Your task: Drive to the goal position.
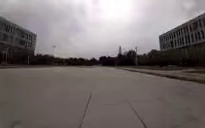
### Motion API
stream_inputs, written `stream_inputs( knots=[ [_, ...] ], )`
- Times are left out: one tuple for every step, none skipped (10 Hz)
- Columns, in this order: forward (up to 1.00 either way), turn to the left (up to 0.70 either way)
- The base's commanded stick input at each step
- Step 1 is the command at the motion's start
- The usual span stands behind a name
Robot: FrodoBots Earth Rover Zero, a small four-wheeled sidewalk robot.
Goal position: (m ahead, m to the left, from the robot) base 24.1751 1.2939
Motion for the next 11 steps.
stream_inputs(
  knots=[
    [0.70, 0.00],
    [0.70, 0.00],
    [0.70, 0.00],
    [0.70, 0.00],
    [0.70, 0.00],
    [0.70, 0.00],
    [0.70, 0.00],
    [0.70, 0.00],
    [0.70, 0.00],
    [0.70, 0.00],
    [0.70, 0.00]
  ],
)
